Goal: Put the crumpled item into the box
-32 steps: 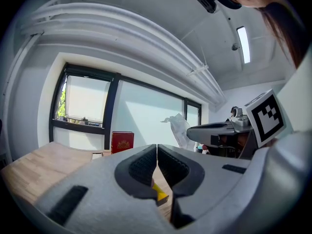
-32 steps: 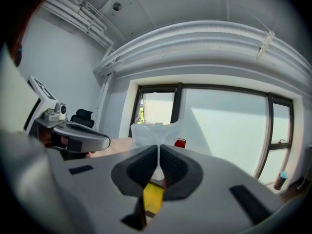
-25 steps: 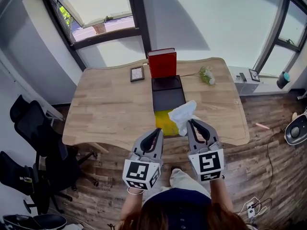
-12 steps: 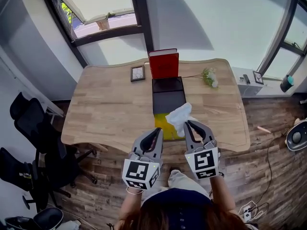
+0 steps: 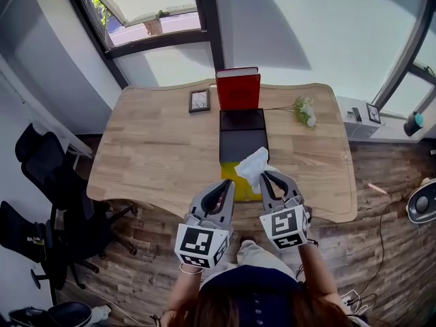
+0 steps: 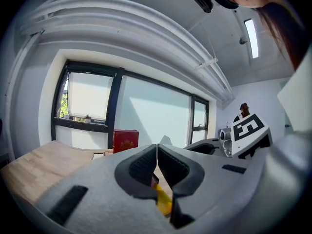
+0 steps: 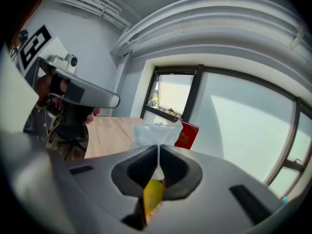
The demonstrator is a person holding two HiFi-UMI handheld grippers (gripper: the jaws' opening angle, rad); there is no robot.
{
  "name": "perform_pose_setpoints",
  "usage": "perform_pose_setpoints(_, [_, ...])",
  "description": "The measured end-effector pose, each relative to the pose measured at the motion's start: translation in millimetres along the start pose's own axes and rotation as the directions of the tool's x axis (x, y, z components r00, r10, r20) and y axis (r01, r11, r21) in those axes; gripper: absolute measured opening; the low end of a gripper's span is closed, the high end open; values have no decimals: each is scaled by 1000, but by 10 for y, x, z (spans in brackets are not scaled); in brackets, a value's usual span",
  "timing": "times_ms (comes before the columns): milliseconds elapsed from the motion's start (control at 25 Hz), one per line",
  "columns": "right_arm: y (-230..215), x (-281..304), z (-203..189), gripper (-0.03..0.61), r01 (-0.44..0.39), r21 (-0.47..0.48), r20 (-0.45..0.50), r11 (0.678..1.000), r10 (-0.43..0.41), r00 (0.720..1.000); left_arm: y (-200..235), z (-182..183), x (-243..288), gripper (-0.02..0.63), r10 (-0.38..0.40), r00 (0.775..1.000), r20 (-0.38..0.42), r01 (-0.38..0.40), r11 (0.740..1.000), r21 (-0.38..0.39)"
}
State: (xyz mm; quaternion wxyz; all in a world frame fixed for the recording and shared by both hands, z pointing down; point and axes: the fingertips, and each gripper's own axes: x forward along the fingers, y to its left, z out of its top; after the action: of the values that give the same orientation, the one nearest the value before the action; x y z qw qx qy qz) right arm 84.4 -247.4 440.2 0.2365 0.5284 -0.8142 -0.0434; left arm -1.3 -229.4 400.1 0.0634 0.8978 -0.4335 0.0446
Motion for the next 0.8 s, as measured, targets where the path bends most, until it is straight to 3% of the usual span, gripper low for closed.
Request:
perform_pose_setpoints(280, [128,301,-320,31,-57,-96,-88,994,49,995,94,-16,71,29,16,1000,-8,-16,1000,-6])
perform_pose_setpoints(800, [403,787,-796,31,-196,-135,-206,971,166,964,234,-70,218,29,24,999,-28,-25,1000,-11])
